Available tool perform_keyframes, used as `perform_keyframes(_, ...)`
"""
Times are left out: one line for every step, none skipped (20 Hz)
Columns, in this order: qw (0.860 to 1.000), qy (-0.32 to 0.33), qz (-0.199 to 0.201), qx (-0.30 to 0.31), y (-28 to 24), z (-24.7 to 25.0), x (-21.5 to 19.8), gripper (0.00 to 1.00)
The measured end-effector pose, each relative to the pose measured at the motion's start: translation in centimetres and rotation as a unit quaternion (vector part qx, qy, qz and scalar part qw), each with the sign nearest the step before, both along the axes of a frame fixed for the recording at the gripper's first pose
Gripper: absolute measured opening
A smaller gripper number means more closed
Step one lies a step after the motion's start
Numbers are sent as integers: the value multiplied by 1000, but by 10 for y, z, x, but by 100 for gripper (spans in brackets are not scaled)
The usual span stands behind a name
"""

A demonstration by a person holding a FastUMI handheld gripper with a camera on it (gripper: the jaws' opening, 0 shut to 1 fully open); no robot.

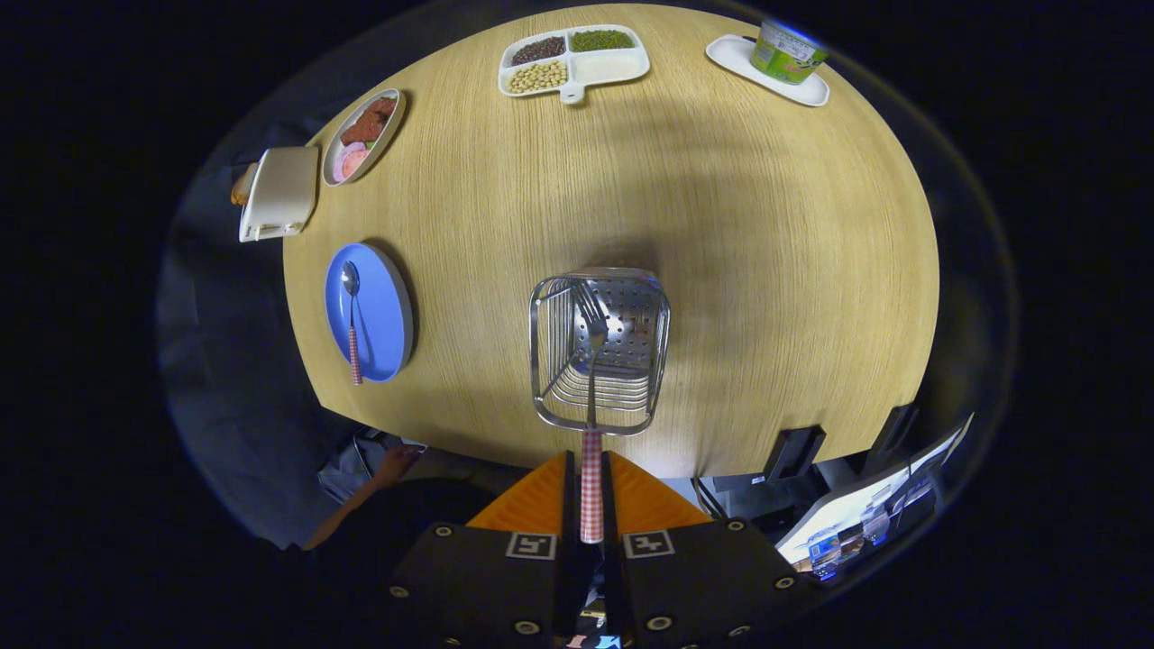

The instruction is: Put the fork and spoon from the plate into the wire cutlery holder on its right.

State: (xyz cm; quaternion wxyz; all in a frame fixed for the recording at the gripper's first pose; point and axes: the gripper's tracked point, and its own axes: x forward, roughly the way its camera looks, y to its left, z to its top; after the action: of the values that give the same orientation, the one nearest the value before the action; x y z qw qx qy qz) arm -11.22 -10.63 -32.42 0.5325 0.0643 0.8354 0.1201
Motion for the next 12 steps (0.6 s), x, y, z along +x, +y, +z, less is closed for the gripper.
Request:
perform_keyframes(1000,-4,-5,1,0,1,3,15)
perform_keyframes(1000,-13,-11,3,0,3,7,15)
perform_keyframes(1000,-23,-12,2,-2,5,10,17)
perform_keyframes(999,-36,-13,1,-4,7,15,19)
perform_keyframes(999,-51,-12,-2,-6,9,20,21)
perform_keyframes(998,-69,-13,2,-4,11,25,23)
perform_keyframes(996,-83,-12,0,-3,15,29,26)
perform_keyframes(995,-103,-11,1,-2,18,32,27)
perform_keyframes(992,-123,-8,3,-1,22,37,32)
perform_keyframes(989,-144,-10,5,3,27,42,35)
perform_keyframes(985,-169,-15,15,10,33,48,37)
perform_keyframes(981,-193,-19,22,16,39,53,40)
